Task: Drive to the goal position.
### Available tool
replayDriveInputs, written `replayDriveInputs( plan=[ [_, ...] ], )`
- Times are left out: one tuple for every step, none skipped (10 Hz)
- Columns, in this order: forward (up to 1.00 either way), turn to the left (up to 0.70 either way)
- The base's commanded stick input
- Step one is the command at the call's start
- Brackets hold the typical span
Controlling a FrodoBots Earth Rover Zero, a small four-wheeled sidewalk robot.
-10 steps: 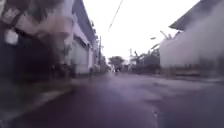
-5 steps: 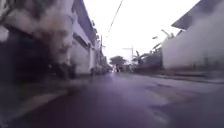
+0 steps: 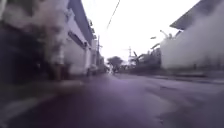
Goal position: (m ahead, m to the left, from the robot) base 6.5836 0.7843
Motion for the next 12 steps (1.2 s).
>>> replayDriveInputs(
  plan=[
    [0.70, 0.00],
    [0.70, 0.00],
    [0.70, 0.00],
    [0.70, -0.19],
    [0.70, -0.35],
    [0.70, -0.35],
    [0.70, -0.35],
    [0.70, 0.00],
    [0.70, 0.00],
    [0.70, 0.00],
    [0.70, 0.00],
    [0.70, 0.00]
  ],
)
